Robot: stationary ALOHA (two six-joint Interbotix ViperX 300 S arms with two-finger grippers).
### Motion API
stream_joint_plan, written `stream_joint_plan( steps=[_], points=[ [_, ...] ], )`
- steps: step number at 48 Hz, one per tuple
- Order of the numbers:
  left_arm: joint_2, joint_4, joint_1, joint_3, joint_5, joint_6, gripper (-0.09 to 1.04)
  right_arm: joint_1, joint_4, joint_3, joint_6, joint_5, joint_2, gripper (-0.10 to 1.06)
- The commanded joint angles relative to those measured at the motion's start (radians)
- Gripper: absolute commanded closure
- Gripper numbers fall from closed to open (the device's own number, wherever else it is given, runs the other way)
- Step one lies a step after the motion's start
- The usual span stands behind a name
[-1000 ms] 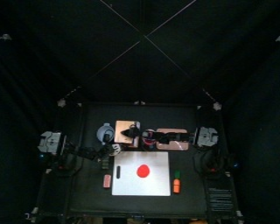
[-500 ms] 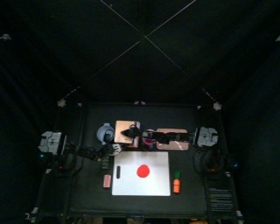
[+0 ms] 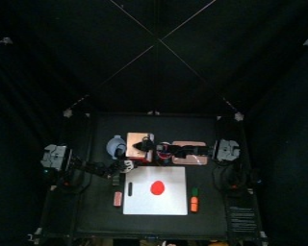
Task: Get the cutter from the drawer then cut the dough then place the extra dough in the bowl
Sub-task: Open the drawer
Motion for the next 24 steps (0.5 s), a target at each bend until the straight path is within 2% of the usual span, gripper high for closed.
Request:
stream_joint_plan(
  steps=[1,24],
  points=[
    [-0.005,0.003,-0.041,-0.005,0.017,0.002,0.39,-0.017,0.002,-0.018,-0.003,0.015,-0.012,1.01],
    [-0.006,0.0,-0.115,-0.014,0.054,-0.002,0.39,-0.041,0.0,-0.041,-0.005,0.061,0.017,1.01]
  ],
)
